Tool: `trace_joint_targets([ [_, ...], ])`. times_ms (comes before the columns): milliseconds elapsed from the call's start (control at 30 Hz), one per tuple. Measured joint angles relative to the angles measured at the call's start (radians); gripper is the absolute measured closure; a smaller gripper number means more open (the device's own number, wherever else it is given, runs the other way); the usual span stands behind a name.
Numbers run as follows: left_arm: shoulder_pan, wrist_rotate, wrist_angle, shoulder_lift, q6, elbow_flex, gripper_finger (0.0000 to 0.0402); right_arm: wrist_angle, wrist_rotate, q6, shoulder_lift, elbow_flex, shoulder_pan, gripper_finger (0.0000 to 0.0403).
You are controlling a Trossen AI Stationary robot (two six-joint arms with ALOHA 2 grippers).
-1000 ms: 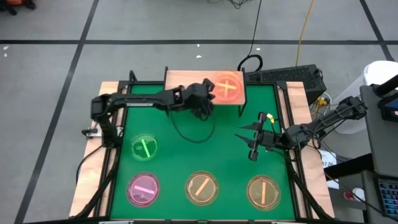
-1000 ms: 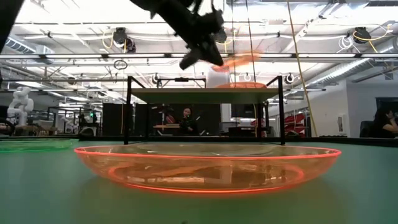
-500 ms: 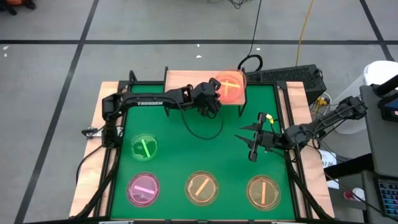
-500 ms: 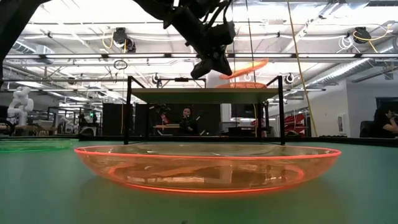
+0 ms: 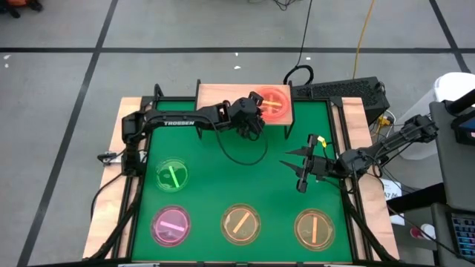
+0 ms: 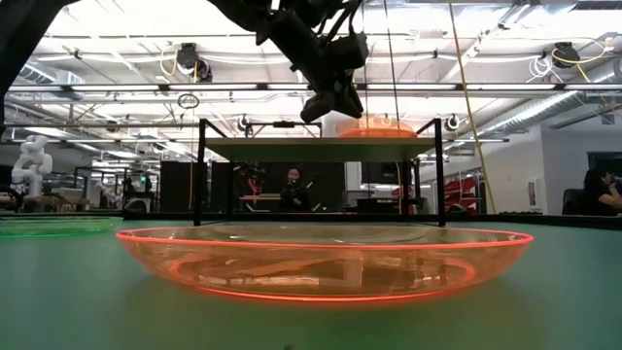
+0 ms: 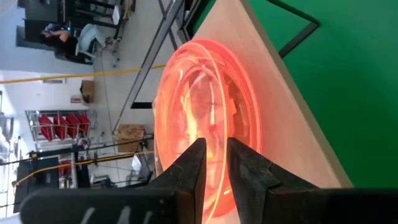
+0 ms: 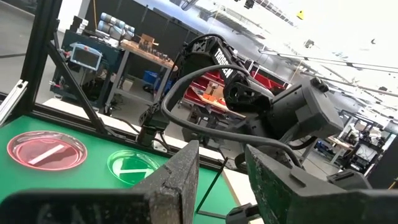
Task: Place and stack plates onto a shelf
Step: Stack the top left orange plate on top of the orange plate on the shelf, then put the left orange plate on the shelf
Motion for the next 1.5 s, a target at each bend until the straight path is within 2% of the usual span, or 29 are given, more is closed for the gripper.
trace_joint_targets([
  [233, -0.018, -0.146, -0.009, -0.032, -0.050, 0.000, 0.0330, -0.008, 0.000, 0.000, 0.000, 0.000, 0.000, 0.0289],
  [433, -0.064, -0.148, -0.119, -0.120, -0.171, 0.000, 0.0329, -0.013, 0.000, 0.004, 0.000, 0.000, 0.000, 0.0289],
  [567, -0.104, -0.145, -0.265, -0.214, -0.359, 0.000, 0.0329, -0.024, 0.000, 0.014, 0.000, 0.000, 0.000, 0.0289],
  [700, -0.140, -0.046, -0.437, -0.310, -0.619, -0.011, 0.0329, -0.038, 0.000, 0.022, 0.000, 0.000, 0.000, 0.0289],
  [767, -0.168, -0.028, -0.482, -0.356, -0.702, -0.042, 0.0329, -0.037, 0.000, 0.036, 0.000, 0.000, 0.000, 0.0289],
  [867, -0.223, -0.043, -0.485, -0.448, -0.774, -0.152, 0.0329, -0.036, -0.001, 0.044, 0.000, 0.000, 0.000, 0.0289],
  [1000, -0.281, -0.046, -0.338, -0.583, -0.895, -0.379, 0.0329, -0.052, 0.004, 0.051, 0.004, 0.000, 0.000, 0.0289],
  [1167, -0.358, -0.072, -0.057, -0.744, -0.998, -0.682, 0.0329, -0.082, 0.155, 0.101, 0.035, 0.000, -0.002, 0.0289],
  [1233, -0.385, -0.082, 0.058, -0.809, -1.030, -0.785, 0.0330, -0.086, 0.166, 0.111, 0.042, 0.003, -0.002, 0.0289],
  [1367, -0.435, -0.090, 0.277, -0.910, -1.071, -0.941, 0.0330, -0.148, 0.157, 0.171, 0.072, 0.061, -0.003, 0.0289],
  [1500, -0.464, -0.090, 0.444, -0.967, -1.057, -1.054, 0.0330, -0.313, 0.146, 0.236, 0.135, 0.166, -0.015, 0.0289],
])
